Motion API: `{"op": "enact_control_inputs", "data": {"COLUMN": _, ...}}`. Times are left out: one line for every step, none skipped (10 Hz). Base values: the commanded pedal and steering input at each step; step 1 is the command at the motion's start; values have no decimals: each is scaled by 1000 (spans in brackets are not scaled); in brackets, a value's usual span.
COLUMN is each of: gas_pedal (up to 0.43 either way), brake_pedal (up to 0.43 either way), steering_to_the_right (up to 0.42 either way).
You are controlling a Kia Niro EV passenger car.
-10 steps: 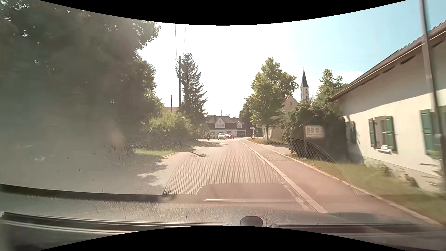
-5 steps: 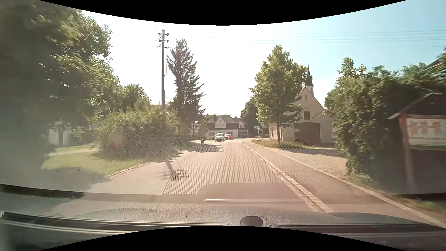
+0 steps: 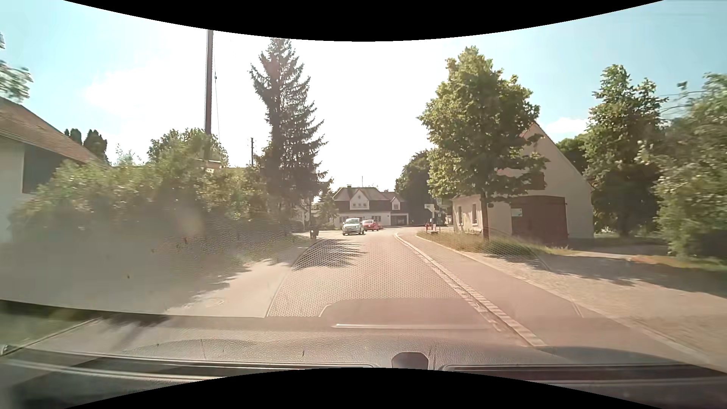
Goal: Follow the waypoints while adhering to traffic rules and regulations
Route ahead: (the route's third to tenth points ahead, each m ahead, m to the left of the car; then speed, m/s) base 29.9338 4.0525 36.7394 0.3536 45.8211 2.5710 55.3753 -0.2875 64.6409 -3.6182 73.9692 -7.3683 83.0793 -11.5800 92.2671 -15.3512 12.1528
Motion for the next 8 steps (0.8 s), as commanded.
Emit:
{"op": "enact_control_inputs", "data": {"gas_pedal": 0, "brake_pedal": 6, "steering_to_the_right": -5}}
{"op": "enact_control_inputs", "data": {"gas_pedal": 0, "brake_pedal": 6, "steering_to_the_right": -4}}
{"op": "enact_control_inputs", "data": {"gas_pedal": 0, "brake_pedal": 6, "steering_to_the_right": -5}}
{"op": "enact_control_inputs", "data": {"gas_pedal": 0, "brake_pedal": 6, "steering_to_the_right": -5}}
{"op": "enact_control_inputs", "data": {"gas_pedal": 0, "brake_pedal": 6, "steering_to_the_right": -5}}
{"op": "enact_control_inputs", "data": {"gas_pedal": 0, "brake_pedal": 6, "steering_to_the_right": -5}}
{"op": "enact_control_inputs", "data": {"gas_pedal": 0, "brake_pedal": 6, "steering_to_the_right": -5}}
{"op": "enact_control_inputs", "data": {"gas_pedal": 0, "brake_pedal": 6, "steering_to_the_right": -5}}
